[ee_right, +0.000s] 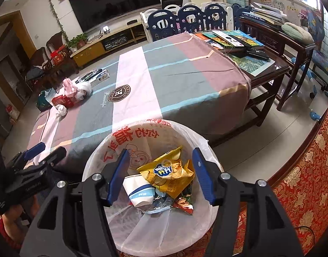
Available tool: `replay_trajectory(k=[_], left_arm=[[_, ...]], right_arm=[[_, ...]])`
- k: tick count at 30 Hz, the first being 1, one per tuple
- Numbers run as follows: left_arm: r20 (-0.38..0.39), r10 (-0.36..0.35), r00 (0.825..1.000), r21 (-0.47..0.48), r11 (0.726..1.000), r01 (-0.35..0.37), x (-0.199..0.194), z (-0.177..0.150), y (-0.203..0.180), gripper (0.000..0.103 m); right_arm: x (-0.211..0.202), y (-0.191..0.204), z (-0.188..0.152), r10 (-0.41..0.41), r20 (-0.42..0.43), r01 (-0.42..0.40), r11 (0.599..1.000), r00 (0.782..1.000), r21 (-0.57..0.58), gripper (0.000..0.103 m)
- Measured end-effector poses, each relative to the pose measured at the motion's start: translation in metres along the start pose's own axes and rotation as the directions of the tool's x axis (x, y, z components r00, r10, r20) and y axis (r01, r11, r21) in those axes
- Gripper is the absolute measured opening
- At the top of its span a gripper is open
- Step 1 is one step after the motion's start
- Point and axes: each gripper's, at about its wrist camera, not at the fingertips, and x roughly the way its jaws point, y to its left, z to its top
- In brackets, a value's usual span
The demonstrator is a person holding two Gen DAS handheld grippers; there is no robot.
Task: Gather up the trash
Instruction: 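Open both grippers to drop the cup and chip bag into the wastebasket, then move both grippers back over the table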
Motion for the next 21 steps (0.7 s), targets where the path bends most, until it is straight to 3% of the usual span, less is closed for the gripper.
replay_trajectory(k=[10, 17, 21], left_arm=[[-0.032, 0.113, 0.993, -0.247, 0.962, -0.117, 0.011, 0.0, 0.09, 0.094], [-0.018, 0.219, 0.976, -0.392, 0.896, -0.209, 0.005, -0.004, 0.159, 0.094], [0.007, 0.229, 0.974, -0.466, 0.862, -0.199, 0.004, -0.004, 0.184, 0.094]], right_arm=[[0.017, 0.027, 0.002, 0.029, -0.023, -0.029, 0.999, 0.999, -0.039, 0.06], [0.044, 0.068, 0.031, 0.092, 0.003, -0.092, 0.993, 0.996, -0.074, 0.06], [0.08, 0.118, 0.053, 0.131, -0.008, -0.13, 0.979, 0.991, -0.157, 0.06]])
